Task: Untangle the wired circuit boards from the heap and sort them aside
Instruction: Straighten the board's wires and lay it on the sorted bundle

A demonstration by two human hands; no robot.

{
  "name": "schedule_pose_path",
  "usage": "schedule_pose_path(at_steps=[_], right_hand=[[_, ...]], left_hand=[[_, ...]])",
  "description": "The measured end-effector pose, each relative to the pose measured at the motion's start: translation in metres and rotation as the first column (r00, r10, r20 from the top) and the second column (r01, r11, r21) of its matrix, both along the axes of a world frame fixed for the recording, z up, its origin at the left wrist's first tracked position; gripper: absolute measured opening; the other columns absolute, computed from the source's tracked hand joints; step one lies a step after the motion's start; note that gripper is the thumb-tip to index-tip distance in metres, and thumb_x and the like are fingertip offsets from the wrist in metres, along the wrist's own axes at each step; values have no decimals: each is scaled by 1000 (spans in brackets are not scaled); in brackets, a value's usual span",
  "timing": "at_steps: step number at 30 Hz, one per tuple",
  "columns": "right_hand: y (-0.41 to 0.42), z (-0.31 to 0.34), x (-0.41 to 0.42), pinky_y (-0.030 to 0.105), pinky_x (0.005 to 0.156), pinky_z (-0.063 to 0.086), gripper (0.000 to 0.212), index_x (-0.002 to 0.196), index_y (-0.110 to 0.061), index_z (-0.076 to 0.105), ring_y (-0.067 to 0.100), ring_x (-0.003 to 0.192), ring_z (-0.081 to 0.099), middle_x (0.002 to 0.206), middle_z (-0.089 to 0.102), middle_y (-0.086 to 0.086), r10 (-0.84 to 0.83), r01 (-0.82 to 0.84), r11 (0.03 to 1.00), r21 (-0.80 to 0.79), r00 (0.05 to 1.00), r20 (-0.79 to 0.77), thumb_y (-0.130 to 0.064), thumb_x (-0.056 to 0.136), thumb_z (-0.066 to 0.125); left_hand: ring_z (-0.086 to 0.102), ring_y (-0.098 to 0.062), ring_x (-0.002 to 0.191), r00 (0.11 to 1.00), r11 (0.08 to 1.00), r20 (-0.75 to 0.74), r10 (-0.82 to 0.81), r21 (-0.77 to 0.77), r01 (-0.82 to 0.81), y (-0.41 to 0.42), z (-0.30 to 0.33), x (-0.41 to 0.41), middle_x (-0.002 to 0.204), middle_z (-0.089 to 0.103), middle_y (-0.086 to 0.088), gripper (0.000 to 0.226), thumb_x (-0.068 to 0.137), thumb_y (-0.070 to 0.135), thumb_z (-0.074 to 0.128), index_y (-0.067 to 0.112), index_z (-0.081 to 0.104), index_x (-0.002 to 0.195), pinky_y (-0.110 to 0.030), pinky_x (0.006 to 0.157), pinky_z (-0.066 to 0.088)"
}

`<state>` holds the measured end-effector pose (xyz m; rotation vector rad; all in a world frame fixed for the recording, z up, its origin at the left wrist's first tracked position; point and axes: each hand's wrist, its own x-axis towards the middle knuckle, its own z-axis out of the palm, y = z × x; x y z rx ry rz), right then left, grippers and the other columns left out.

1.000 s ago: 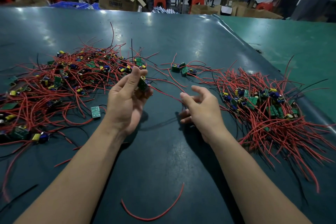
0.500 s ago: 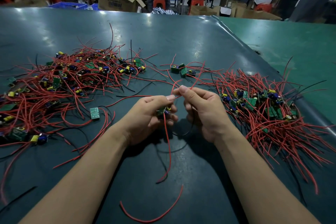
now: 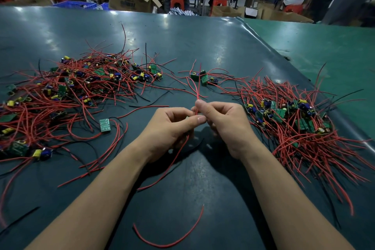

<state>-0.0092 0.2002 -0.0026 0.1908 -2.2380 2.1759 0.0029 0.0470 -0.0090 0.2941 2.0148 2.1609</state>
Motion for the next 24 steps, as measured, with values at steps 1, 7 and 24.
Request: schedule_pose_path(at_steps=[1, 7, 24], right_hand=[[0, 0, 0, 13, 40, 30, 19, 76, -12, 76, 1, 40, 40, 49, 56, -10, 11, -11, 1000, -11, 1000, 25, -25, 88, 70], [3, 3, -2, 14, 37, 24, 8, 77, -14, 74, 6, 39, 29, 66, 52, 6, 137, -69, 956, -285, 964, 226, -21, 74, 74], [-1, -1, -2, 14, 37, 26, 25, 79, -14, 78, 7, 48, 36, 58, 52, -1, 208, -142, 954, -263, 948, 240, -36, 71, 73]], left_hand=[[35, -10, 38, 1000, 1000, 2, 5, -9, -5, 0, 0, 0, 54, 48, -5, 36, 73, 31, 75, -2, 71, 86, -16, 38, 25], [35, -15, 43, 1000, 1000, 5, 5, 21, -5, 1, 6, 1, 57, 55, -1, 41, 74, 44, 65, 5, 71, 86, -17, 39, 24], [43, -14, 58, 996, 998, 61, -62, 36, 60, 0, 2, -1, 74, 62, -5, 23, 73, 41, 69, 19, 75, 74, -24, 48, 24]])
